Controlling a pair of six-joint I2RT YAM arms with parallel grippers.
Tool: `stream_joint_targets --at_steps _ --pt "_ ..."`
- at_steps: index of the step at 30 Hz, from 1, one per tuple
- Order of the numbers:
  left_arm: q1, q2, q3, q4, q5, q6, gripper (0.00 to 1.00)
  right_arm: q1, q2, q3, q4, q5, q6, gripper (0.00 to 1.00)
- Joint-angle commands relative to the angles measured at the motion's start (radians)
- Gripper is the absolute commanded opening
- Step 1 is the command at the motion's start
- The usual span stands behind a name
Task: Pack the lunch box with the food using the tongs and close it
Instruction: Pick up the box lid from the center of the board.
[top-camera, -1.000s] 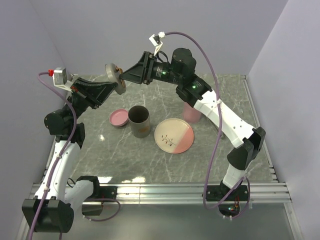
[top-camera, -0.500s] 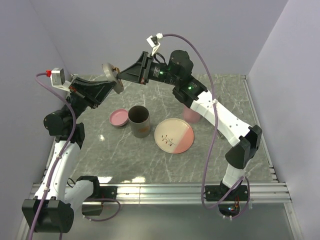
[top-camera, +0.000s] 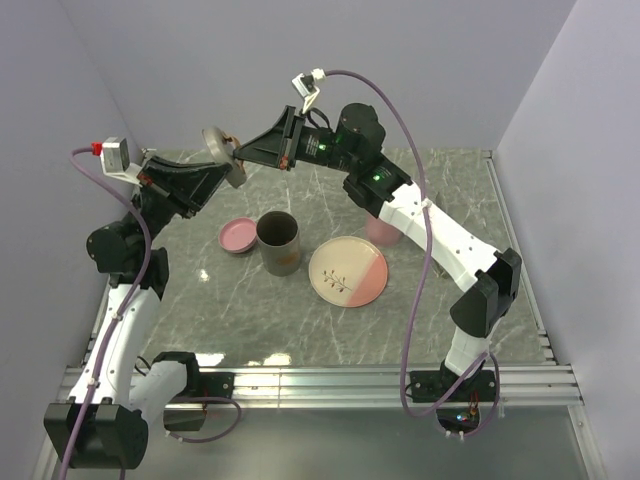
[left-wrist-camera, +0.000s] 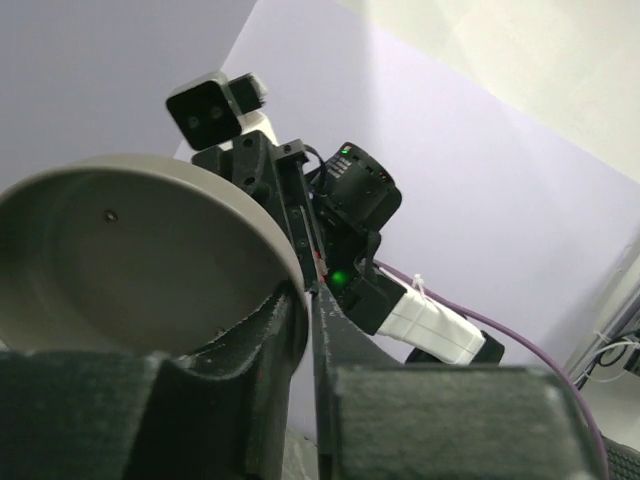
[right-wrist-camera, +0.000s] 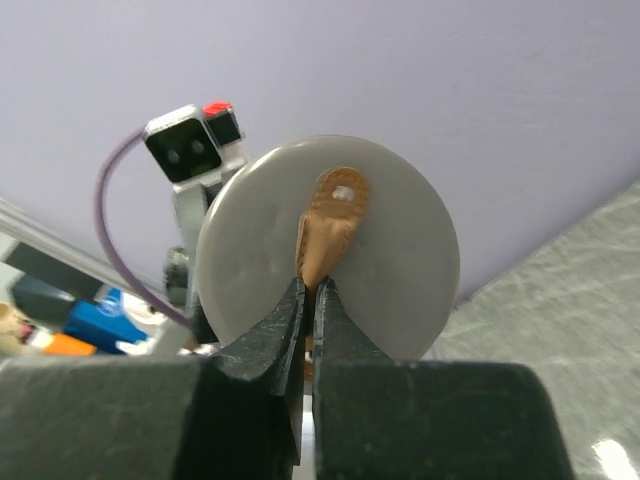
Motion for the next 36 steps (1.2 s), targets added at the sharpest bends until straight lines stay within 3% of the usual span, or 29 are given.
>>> stream_joint_targets --at_steps 1,2,3,4,9,13,15,16,19,23,27,36 --pt "0.003 -0.009 0.006 -0.078 -0.023 0.034 0.20 0.011 -0.036 0.042 -0.083 -0.010 -0.132 0.00" --pt "0.006 -0.011 0.011 -0.122 -0.025 0.048 0.27 0.010 -0.041 0.051 -0.116 0.009 -0.171 0.00" --pt "0.008 -0.009 0.014 -0.147 -0.023 0.063 0.45 0.010 -0.048 0.060 -0.147 0.026 -0.247 0.00" --pt "0.011 -0.012 0.028 -0.172 -0.022 0.098 0.51 0.007 -0.062 0.075 -0.206 0.065 -0.284 0.00" --pt "0.015 -0.037 0.107 -0.458 -0.028 0.284 0.74 -0.016 -0.116 0.051 -0.308 0.139 -0.457 0.00" --pt "0.020 -0.073 0.188 -0.656 -0.040 0.498 0.86 -0.021 -0.163 0.011 -0.426 0.214 -0.606 0.00" --pt "0.020 -0.071 0.231 -0.783 -0.119 0.586 0.96 -0.021 -0.171 0.001 -0.469 0.259 -0.700 0.00" --pt "0.020 -0.061 0.294 -0.950 -0.182 0.668 0.97 -0.021 -0.171 0.000 -0.516 0.277 -0.729 0.00" --pt "0.052 -0.014 0.406 -1.196 -0.360 0.828 1.00 -0.020 -0.139 0.039 -0.639 0.333 -0.827 0.00" --pt "0.107 0.090 0.563 -1.420 -0.457 0.948 0.99 -0.021 -0.041 0.167 -0.828 0.363 -0.924 0.00" --pt "0.123 0.135 0.601 -1.470 -0.509 1.030 0.99 -0.009 0.040 0.258 -0.934 0.400 -1.008 0.00" --pt "0.129 0.138 0.520 -1.479 -0.422 1.037 0.99 0.059 0.117 0.269 -1.023 0.486 -1.087 0.00"
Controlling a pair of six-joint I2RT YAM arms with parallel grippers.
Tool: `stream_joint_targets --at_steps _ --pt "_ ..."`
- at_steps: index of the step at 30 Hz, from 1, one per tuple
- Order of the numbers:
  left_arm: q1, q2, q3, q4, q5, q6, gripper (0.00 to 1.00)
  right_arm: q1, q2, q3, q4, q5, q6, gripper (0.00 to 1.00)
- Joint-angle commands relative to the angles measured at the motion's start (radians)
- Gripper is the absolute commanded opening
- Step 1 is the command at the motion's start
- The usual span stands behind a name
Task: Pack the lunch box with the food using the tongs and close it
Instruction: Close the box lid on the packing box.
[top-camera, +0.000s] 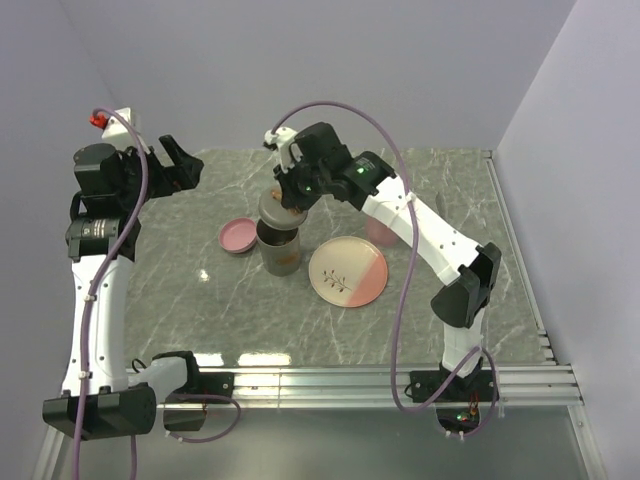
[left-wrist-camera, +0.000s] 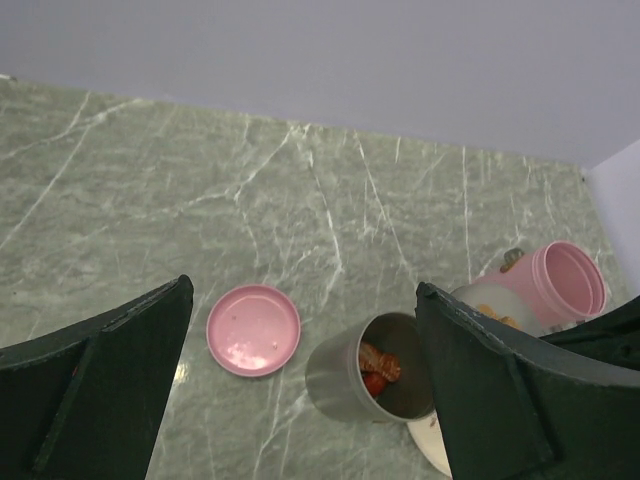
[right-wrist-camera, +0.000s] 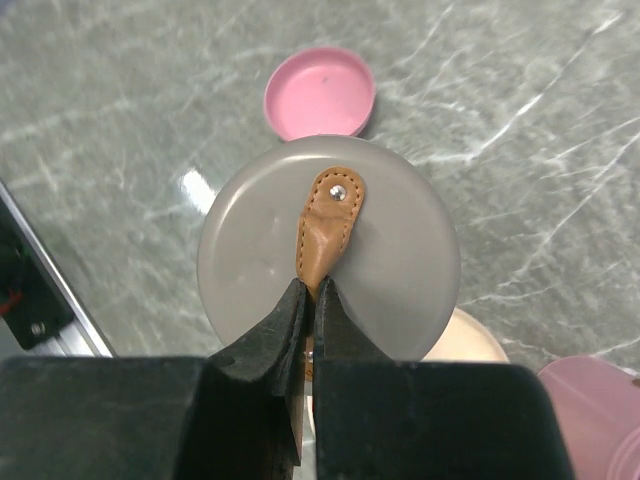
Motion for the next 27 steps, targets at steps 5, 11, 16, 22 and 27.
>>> stream_joint_targets --at_steps 5,11,16,22,27 --pt "0.011 -0.022 -0.044 -0.008 0.017 0.030 1.00 0.033 0.033 0.039 -0.006 0.034 -0.048 0.00" --pt "0.031 -0.001 -0.038 -0.025 0.074 0.023 0.99 0.061 0.082 0.045 0.020 0.064 -0.048 0.00" --pt "0.045 0.005 -0.035 -0.014 0.115 0.004 0.99 0.078 0.117 0.068 0.019 0.083 -0.056 0.00" --pt "0.051 0.022 -0.012 -0.019 0.143 -0.002 0.99 0.089 0.151 0.088 0.013 0.106 -0.050 0.00" --pt "0.050 0.030 0.009 -0.020 0.147 -0.003 0.99 0.095 0.154 0.074 0.014 0.111 -0.051 0.00"
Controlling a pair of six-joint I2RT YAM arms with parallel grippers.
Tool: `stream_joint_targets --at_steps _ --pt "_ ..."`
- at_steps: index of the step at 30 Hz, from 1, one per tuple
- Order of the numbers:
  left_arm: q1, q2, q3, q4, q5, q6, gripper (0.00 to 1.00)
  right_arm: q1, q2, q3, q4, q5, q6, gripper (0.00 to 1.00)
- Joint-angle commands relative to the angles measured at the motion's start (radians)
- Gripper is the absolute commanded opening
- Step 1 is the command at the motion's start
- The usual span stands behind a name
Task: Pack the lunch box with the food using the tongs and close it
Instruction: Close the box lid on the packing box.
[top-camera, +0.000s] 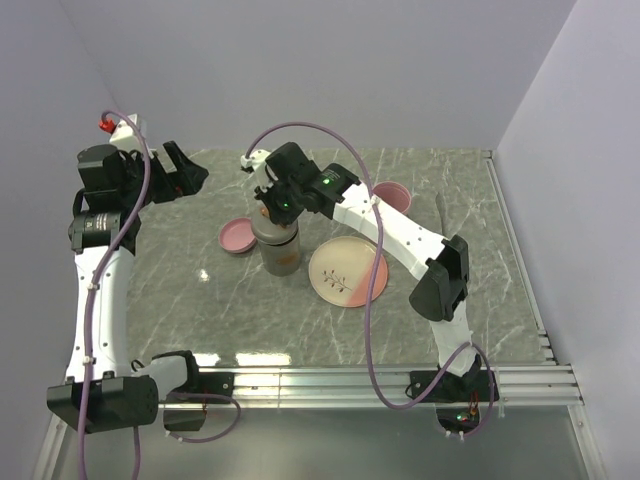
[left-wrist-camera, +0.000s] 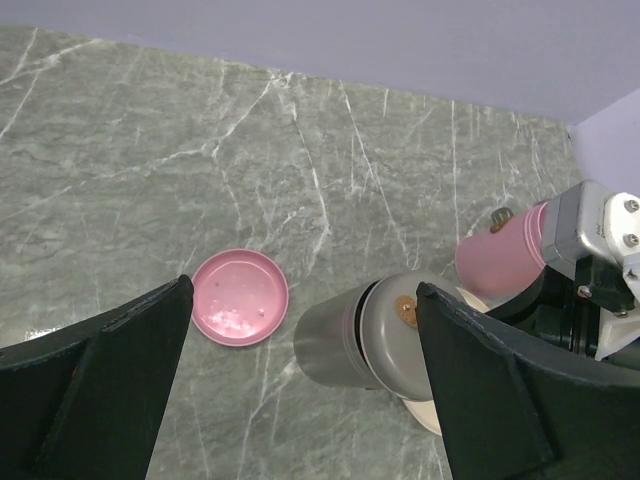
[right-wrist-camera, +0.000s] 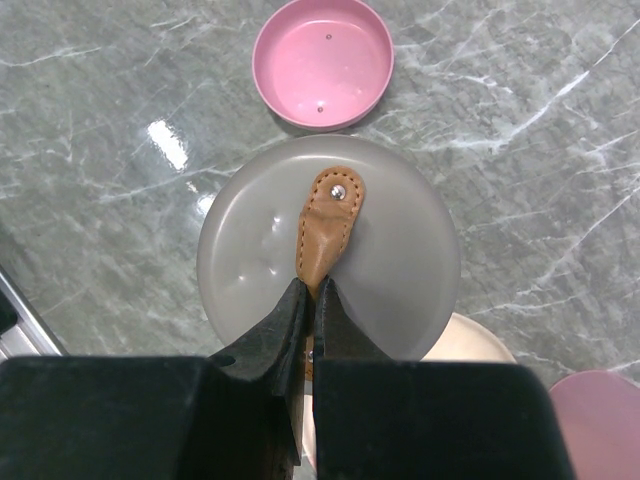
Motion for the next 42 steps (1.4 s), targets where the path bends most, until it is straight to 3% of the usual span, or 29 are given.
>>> stream_joint_targets --at_steps 1,42 --pt "0.004 -0.003 0.053 0.013 0.028 -0.009 0.99 0.010 0.004 0.036 0.031 0.022 -0.006 0.00" --pt "0.012 -0.018 0.018 0.059 0.073 -0.038 0.99 0.008 0.017 -0.068 0.074 0.023 -0.003 0.00"
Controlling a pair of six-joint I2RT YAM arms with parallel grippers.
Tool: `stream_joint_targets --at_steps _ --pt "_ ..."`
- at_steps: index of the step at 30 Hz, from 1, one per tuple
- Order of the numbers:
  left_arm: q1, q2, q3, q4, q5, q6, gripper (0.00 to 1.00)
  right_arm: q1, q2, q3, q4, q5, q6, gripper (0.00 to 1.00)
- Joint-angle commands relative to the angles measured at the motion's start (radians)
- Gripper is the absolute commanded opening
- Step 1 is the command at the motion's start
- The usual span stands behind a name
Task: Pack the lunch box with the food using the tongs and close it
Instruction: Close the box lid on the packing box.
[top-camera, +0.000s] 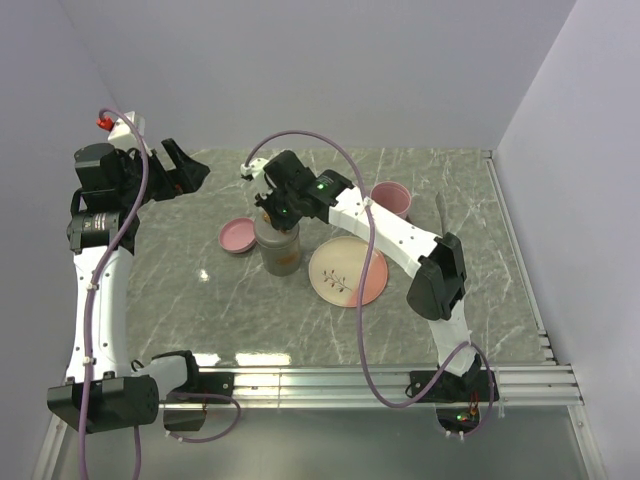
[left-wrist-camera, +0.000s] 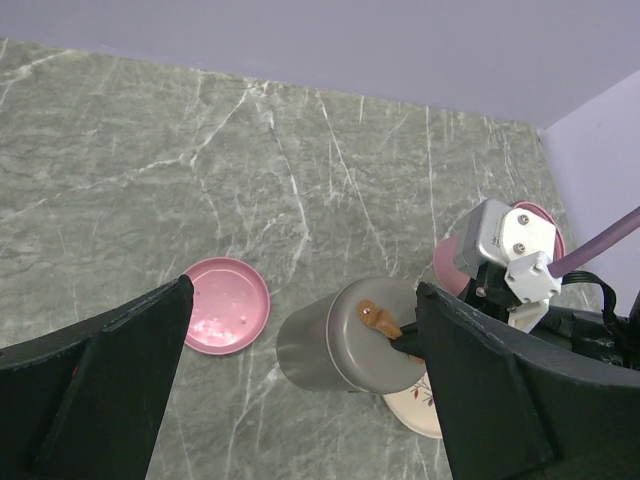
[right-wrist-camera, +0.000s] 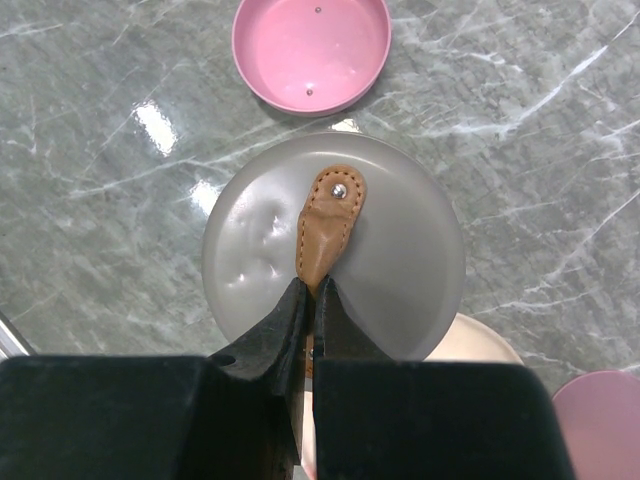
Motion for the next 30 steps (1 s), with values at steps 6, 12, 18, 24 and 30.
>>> stream_joint_targets --at_steps 6,12,18,24,30 --pt "0.004 -0.028 -0.005 0.044 0.027 -0.007 0.99 -0.012 -0.008 -0.032 0.042 -0.029 0.011 0.00" --pt "0.006 -0.026 -0.011 0.050 0.031 -0.007 0.99 -0.038 -0.039 -0.087 0.071 -0.088 0.020 0.00" --pt "0.004 -0.031 -0.040 0.051 0.035 0.016 0.99 -0.038 -0.038 -0.129 0.094 -0.104 0.017 0.00" --pt "0.004 -0.020 -0.066 0.038 0.044 0.031 0.99 -0.031 -0.041 -0.160 0.111 -0.038 0.002 0.00" --pt "0.009 -0.017 -0.078 0.042 0.058 0.039 0.99 -0.009 -0.059 -0.207 0.134 0.031 -0.015 0.00"
